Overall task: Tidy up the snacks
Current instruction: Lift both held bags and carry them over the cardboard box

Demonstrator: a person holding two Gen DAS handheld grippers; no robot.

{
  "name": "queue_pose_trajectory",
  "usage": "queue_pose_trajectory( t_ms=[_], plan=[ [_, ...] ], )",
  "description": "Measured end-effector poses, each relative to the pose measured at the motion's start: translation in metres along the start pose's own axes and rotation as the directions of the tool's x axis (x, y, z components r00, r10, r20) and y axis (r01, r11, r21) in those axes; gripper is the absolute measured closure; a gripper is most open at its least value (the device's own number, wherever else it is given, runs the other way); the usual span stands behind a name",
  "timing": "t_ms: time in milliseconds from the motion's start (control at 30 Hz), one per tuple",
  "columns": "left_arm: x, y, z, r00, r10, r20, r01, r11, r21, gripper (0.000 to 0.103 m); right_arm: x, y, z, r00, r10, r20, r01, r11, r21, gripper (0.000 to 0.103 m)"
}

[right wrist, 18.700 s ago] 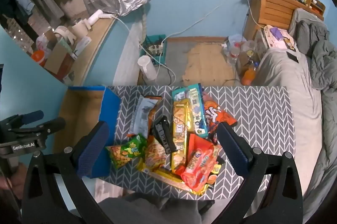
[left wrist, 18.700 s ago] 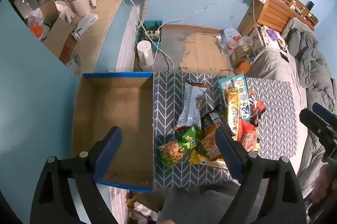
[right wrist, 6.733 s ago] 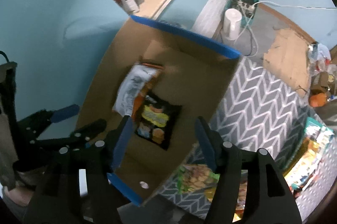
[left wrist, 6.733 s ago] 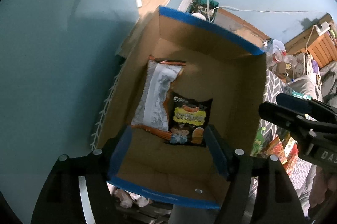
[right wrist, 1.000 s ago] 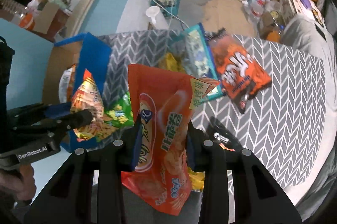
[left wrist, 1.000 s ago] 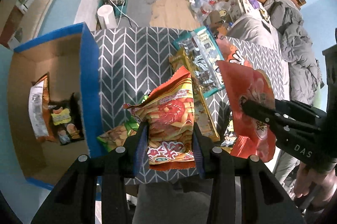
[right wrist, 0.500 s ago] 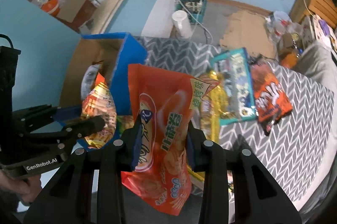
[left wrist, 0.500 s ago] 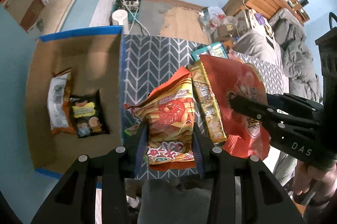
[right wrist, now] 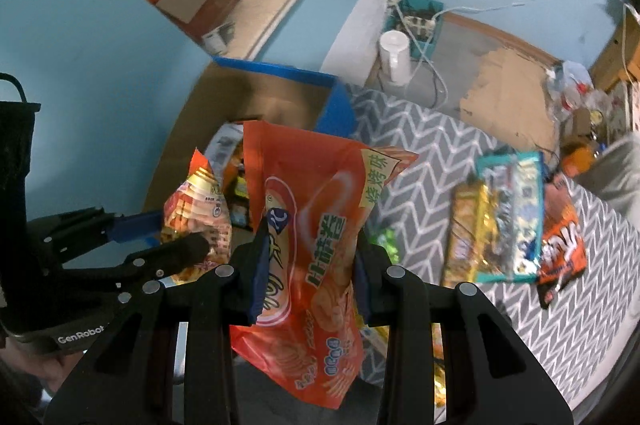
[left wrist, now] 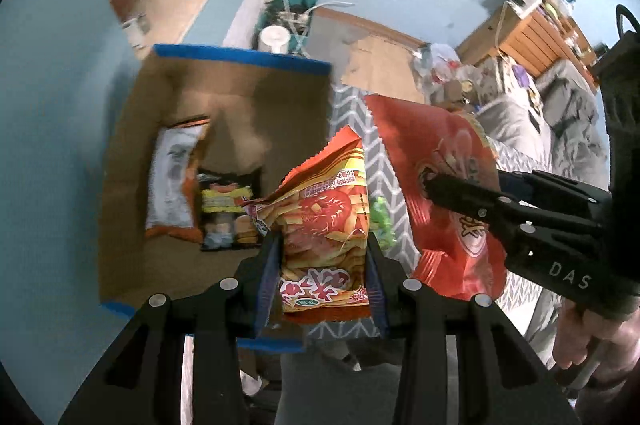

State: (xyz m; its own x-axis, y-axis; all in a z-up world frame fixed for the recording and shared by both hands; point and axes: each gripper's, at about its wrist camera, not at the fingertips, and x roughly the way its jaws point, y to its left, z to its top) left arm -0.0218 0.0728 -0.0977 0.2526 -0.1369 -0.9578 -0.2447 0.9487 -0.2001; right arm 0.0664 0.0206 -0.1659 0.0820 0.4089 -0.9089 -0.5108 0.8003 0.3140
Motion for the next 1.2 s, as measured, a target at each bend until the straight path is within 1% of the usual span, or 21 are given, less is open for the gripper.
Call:
queue_pose_trajectory(
  t_ms=[267, 500, 700, 900, 1000, 1067, 1100, 1133, 1200],
  plan=[
    [0.004, 0.055, -0.003, 0.999, 0.046, 0.0, -0.045, 0.995, -0.09, 0.063, 0.037, 0.036, 0.021, 0.998, 0.04, -0.039, -0.042, 0.998, -0.044, 0.069],
    [0.019, 0.096, -0.003, 0.996, 0.079, -0.035, -0.084, 0.985, -0.151, 0.063, 0.073, 0.064, 0.036, 0.995, 0.058, -0.087, -0.063, 0.996, -0.06, 0.069],
    [0.03, 0.113, -0.002, 0.995, 0.086, -0.052, -0.094, 0.978, -0.184, 0.063, 0.103, 0.077, 0.045, 0.989, 0.051, -0.138, -0.061, 0.996, -0.067, 0.069],
    [0.04, 0.123, -0.001, 0.993, 0.09, -0.071, -0.103, 0.974, -0.203, 0.062, 0.12, 0.08, 0.051, 0.986, 0.039, -0.165, -0.051, 0.997, -0.066, 0.068],
    [0.044, 0.125, -0.001, 0.992, 0.095, -0.082, -0.11, 0.971, -0.211, 0.062, 0.124, 0.083, 0.052, 0.984, 0.04, -0.171, -0.051, 0.997, -0.064, 0.063],
    [0.047, 0.131, 0.0, 0.991, 0.097, -0.09, -0.114, 0.97, -0.216, 0.059, 0.125, 0.082, 0.053, 0.984, 0.035, -0.174, -0.046, 0.997, -0.059, 0.061],
    [0.047, 0.132, 0.0, 0.991, 0.094, -0.092, -0.113, 0.969, -0.221, 0.054, 0.125, 0.082, 0.053, 0.984, 0.033, -0.173, -0.044, 0.997, -0.058, 0.06],
    [0.047, 0.133, 0.0, 0.991, 0.1, -0.092, -0.118, 0.967, -0.224, 0.046, 0.124, 0.081, 0.053, 0.985, 0.031, -0.172, -0.041, 0.998, -0.056, 0.059],
    [0.045, 0.134, -0.001, 0.99, 0.114, -0.085, -0.131, 0.965, -0.226, 0.039, 0.122, 0.08, 0.053, 0.985, 0.031, -0.17, -0.04, 0.998, -0.052, 0.059]
  ],
)
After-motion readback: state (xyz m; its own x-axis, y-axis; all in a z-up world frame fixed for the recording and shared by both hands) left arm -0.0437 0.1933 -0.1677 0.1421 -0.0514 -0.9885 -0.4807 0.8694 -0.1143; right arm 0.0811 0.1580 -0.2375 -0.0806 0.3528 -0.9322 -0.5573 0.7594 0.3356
